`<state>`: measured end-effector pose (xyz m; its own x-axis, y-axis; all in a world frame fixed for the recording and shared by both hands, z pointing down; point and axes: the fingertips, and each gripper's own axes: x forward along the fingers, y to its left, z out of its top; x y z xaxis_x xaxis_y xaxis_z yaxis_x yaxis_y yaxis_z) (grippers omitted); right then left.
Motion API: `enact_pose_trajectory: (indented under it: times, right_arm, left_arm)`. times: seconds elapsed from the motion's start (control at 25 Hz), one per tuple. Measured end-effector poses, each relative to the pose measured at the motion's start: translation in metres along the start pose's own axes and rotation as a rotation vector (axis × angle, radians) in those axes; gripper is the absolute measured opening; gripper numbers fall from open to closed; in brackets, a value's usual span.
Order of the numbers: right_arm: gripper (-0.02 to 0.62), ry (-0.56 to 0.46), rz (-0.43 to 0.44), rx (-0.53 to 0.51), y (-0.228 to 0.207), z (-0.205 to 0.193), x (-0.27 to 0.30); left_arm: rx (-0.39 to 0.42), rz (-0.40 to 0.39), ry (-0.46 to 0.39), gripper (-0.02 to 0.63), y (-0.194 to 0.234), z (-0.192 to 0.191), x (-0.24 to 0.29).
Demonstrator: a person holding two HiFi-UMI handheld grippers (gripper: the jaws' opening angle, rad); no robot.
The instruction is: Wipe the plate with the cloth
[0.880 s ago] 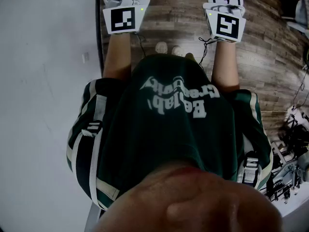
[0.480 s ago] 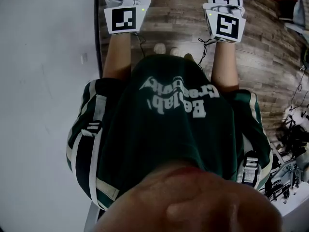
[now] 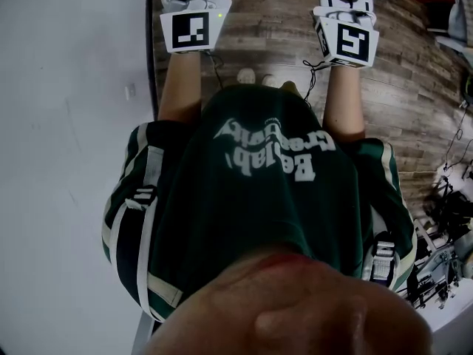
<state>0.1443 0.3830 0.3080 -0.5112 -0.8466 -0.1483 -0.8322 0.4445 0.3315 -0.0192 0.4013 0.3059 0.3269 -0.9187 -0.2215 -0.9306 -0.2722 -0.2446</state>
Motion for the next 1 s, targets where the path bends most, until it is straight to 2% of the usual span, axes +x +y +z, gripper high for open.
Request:
enact_pose_trajectory:
  times: [0.2, 0.64, 1.0]
  right_arm:
    - [-0.005, 0.006, 0.010, -0.006, 0.010, 0.002, 0.000]
    - [-0.005, 0.008, -0.029, -0.005, 0.035, 0.005, 0.004]
    - [-0.005, 0.017, -0.038, 0.005, 0.030, -0.003, 0.016]
  left_arm:
    - [-0.009, -0.010, -0.002, 0.098, 0.004, -0.001, -0.004]
    - [0.001, -0.033, -0.017, 0.101, 0.028, -0.009, -0.017]
    - [0.009, -0.042, 0.006, 0.101, 0.032, -0.019, -0.006]
